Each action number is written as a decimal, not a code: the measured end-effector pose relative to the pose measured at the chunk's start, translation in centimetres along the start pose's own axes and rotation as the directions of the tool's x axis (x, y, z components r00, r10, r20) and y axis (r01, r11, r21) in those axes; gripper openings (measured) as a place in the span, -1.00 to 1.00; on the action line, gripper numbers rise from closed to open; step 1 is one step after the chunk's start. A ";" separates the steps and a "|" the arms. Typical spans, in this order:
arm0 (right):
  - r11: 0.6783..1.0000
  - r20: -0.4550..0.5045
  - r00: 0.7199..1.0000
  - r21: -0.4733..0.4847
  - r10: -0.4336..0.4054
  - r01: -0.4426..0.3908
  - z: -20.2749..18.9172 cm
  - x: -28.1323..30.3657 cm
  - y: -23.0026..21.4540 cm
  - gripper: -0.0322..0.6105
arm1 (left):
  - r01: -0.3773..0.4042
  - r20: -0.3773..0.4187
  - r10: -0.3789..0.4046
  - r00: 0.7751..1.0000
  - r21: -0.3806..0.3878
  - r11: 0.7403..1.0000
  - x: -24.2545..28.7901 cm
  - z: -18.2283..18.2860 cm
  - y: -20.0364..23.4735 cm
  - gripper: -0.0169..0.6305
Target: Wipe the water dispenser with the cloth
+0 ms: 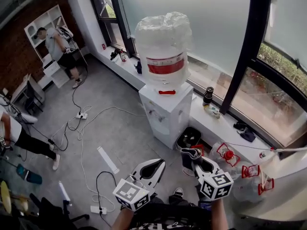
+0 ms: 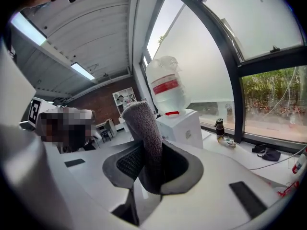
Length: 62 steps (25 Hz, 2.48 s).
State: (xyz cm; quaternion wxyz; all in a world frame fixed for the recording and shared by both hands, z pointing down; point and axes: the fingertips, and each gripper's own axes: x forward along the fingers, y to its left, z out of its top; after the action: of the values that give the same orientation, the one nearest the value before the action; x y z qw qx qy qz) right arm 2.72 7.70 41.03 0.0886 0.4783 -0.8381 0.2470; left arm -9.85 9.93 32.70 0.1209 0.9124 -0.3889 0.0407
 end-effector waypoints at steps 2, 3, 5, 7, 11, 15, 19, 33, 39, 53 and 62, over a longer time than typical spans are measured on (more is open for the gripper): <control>1.000 -0.010 1.000 0.000 0.010 -0.010 0.1 0.6 -1.1 -0.58 | -0.012 -0.011 0.012 1.000 -0.007 1.000 0.6 -0.3 -0.2 -0.89; 1.000 -0.012 1.000 -0.001 0.015 -0.015 0.2 1.0 -1.5 -0.58 | -0.020 -0.018 0.020 1.000 -0.007 1.000 0.8 -0.5 -0.1 -0.89; 1.000 -0.013 1.000 -0.004 0.026 -0.026 0.5 1.9 -2.0 -0.58 | -0.036 -0.028 0.036 0.999 -0.004 0.999 1.0 -0.6 0.2 -0.89; 0.999 -0.014 0.999 -0.012 0.037 -0.037 0.8 2.9 -2.3 -0.58 | -0.046 -0.034 0.046 0.998 0.001 0.999 1.3 -0.5 0.6 -0.89; 0.997 -0.023 0.999 -0.055 0.045 -0.046 1.9 5.2 -3.2 -0.58 | -0.039 -0.042 0.039 0.998 0.011 0.999 2.5 -0.3 1.4 -0.89; 0.992 -0.035 0.999 -0.127 0.022 -0.027 3.4 8.3 -5.3 -0.58 | -0.016 -0.049 0.017 0.999 0.023 1.000 4.6 0.1 2.7 -0.89; 0.984 -0.051 0.999 -0.179 -0.006 -0.003 4.6 12.0 -7.8 -0.58 | 0.018 -0.059 -0.015 0.998 0.044 0.999 7.2 0.3 4.7 -0.89; 0.969 -0.166 0.984 -0.245 -0.070 0.027 3.7 28.6 -15.4 -0.58 | 0.063 -0.178 -0.043 0.983 0.108 0.992 16.9 0.3 15.8 -0.89; 0.973 -0.312 0.950 -0.223 -0.019 -0.053 -1.5 32.6 -15.3 -0.58 | 0.069 -0.221 -0.053 0.974 0.066 0.995 19.6 -1.1 17.9 -0.89; 0.976 -0.269 0.939 -0.111 -0.213 0.189 1.8 38.4 -27.8 -0.58 | 0.135 -0.252 -0.120 0.960 0.045 0.990 24.6 -0.4 20.7 -0.89; 0.944 -0.226 0.917 -0.109 -0.328 0.311 6.0 40.7 -35.9 -0.58 | 0.188 -0.246 -0.171 0.954 0.046 0.981 26.7 0.3 21.3 -0.89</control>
State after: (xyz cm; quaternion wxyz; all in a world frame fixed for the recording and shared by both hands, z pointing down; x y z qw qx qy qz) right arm 12.14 -41.19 63.31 0.2459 0.5716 -0.7400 0.2555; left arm -6.66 -23.12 40.92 0.1391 0.9358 -0.2851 0.1535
